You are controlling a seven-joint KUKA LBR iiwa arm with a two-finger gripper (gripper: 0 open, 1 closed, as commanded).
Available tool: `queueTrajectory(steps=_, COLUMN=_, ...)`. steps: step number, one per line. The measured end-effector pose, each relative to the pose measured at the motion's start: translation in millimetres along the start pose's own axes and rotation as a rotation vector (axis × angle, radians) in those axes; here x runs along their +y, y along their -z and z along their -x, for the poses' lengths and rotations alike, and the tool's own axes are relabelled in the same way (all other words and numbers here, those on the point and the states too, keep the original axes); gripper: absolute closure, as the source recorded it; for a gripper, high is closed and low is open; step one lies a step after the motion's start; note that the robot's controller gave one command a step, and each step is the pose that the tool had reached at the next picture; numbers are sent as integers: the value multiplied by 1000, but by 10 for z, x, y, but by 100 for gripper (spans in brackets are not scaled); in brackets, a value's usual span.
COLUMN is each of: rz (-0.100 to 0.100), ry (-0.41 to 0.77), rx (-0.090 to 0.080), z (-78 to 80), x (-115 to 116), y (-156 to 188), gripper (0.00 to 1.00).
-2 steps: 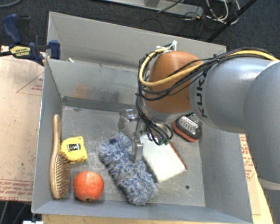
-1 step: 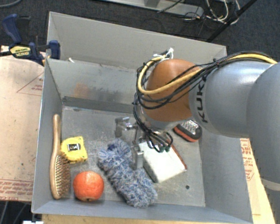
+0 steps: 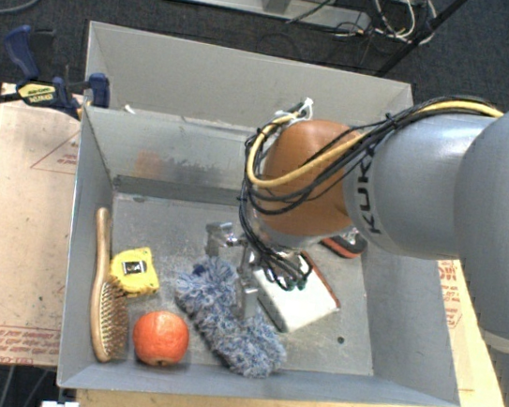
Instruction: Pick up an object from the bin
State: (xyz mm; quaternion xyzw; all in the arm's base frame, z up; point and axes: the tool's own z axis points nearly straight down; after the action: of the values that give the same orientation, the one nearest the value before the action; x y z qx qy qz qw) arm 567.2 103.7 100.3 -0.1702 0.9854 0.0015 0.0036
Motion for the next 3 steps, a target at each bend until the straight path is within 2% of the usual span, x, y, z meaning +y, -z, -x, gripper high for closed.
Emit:
queueTrajectory(steps=1, rz=2, ry=117, rx=6, z=-94, x=95, y=-287, gripper=0)
queueTrajectory(steps=2, rz=-1, ry=203, rx=-8, z=-11, x=-43, y=-258, gripper=100)
queueTrajectory(steps=3, rz=-1, ry=203, rx=-8, z=-10, x=-43, y=-258, gripper=100)
